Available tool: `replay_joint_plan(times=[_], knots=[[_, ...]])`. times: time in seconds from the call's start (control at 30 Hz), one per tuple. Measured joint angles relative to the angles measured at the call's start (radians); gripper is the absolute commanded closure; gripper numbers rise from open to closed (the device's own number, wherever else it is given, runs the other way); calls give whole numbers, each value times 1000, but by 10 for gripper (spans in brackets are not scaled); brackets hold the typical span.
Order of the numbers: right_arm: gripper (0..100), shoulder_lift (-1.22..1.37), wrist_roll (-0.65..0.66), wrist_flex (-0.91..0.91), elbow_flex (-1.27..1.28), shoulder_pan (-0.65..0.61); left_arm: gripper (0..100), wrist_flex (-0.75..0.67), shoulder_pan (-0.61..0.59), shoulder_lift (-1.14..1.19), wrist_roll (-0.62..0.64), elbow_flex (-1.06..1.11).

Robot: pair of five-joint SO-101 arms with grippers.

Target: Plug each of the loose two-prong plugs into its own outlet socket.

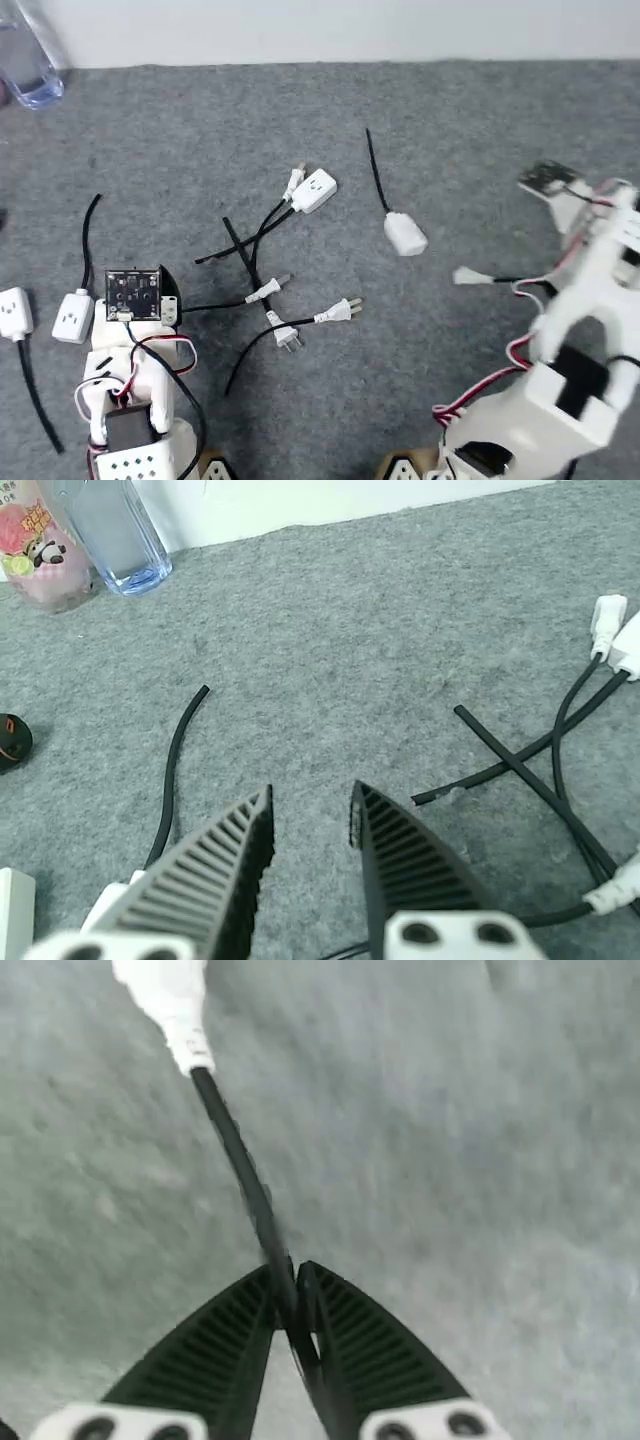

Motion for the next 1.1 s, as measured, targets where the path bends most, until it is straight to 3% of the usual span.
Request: replay_joint_plan(times=[0.33,0.57,0.7,0.87,1.1], knots=[[991,0,95,-206,0,247,877,0,0,0,0,0],[985,21,35,-423,0,361,877,0,0,0,0,0],[887,110,-86,-542,0,361,877,0,0,0,0,0],[709,209,-115,-563,0,322,877,0,0,0,0,0],[745,259,-117,-494,0,199,877,0,0,0,0,0]])
